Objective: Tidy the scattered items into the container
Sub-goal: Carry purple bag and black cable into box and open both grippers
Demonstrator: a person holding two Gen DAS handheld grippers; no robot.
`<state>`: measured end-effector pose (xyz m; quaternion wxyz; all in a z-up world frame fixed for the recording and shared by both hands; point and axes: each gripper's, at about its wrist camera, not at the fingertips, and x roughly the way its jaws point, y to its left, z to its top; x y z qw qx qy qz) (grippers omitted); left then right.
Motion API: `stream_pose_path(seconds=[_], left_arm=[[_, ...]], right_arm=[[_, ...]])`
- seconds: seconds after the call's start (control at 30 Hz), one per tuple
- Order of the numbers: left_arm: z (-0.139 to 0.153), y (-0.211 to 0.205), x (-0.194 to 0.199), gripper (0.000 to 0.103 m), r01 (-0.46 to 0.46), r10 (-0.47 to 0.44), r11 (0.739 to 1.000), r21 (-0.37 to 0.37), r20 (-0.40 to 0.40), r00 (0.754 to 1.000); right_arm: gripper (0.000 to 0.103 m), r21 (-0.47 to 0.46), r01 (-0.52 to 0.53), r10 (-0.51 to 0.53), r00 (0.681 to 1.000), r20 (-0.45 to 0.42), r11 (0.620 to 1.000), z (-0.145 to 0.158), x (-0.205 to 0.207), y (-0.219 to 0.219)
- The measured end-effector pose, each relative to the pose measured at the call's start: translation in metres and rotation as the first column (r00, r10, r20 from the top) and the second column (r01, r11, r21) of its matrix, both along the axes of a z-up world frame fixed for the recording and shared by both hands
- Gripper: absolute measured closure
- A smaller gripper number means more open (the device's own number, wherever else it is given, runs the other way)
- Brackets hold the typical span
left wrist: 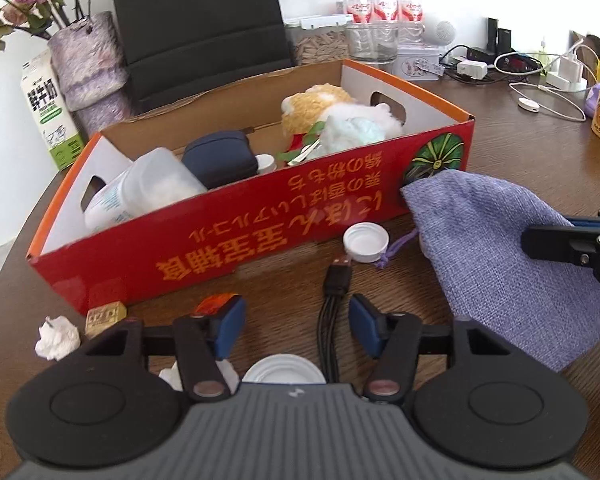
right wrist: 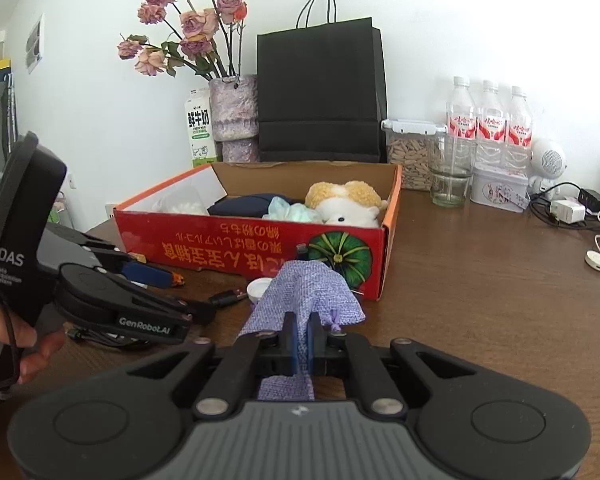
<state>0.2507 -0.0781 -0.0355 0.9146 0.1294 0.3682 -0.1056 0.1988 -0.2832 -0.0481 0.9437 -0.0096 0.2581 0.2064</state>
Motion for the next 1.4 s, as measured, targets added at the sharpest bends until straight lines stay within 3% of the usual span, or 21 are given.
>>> stream_pose_path(seconds=[0.07, 0.13, 0.17, 0.2, 0.53, 0.7, 1.07, 1.4], left_arm=[[0.001, -0.004, 0.002, 0.055, 0.014, -0.014, 1.0, 0.01, -0.006, 1.0], [0.001, -0.006, 0.003, 0.075, 0.041, -0.041, 0.999, -0.008, -0.025, 0.999], [0.002, -0.005, 0.003, 0.092, 0.049, -0.05, 0.998, -0.034, -0.043, 0.998], [0.002, -0.004, 0.003, 0.093, 0.044, -0.046, 0.998, -0.047, -0.049, 0.998], [0.012, 0.019, -0.015, 0.094, -0.034, 0.033, 0.984, -0.174, -0.009, 0.999], [0.033, 0.032, -0.031, 0.095, -0.052, 0.07, 0.973, -0.226, 0.073, 0.995], [0.084, 0.053, -0.063, 0.095, -0.053, 0.137, 0.943, -0.328, 0.239, 0.961], [0.109, 0.062, -0.079, 0.095, -0.018, 0.142, 0.928, -0.373, 0.308, 0.941]], right_arm=[[0.1, 0.006, -0.009, 0.009, 1.0, -0.004, 1.0, 0.0, 0.003, -0.001], [0.1, 0.013, -0.012, 0.012, 1.0, -0.007, 1.0, -0.001, 0.004, -0.002], [0.1, 0.015, -0.015, 0.015, 1.0, -0.006, 1.0, -0.002, 0.003, -0.002], [0.1, 0.019, -0.017, 0.017, 1.0, -0.002, 1.0, -0.001, 0.002, -0.002], [0.1, 0.034, -0.022, 0.021, 0.999, 0.037, 0.999, 0.007, -0.009, -0.001], [0.1, 0.055, -0.016, 0.013, 0.998, 0.067, 0.998, 0.019, -0.019, 0.003], [0.1, 0.063, -0.027, 0.016, 0.986, 0.165, 0.998, 0.058, -0.038, 0.019], [0.1, 0.059, -0.041, 0.028, 0.978, 0.209, 0.997, 0.079, -0.043, 0.036]])
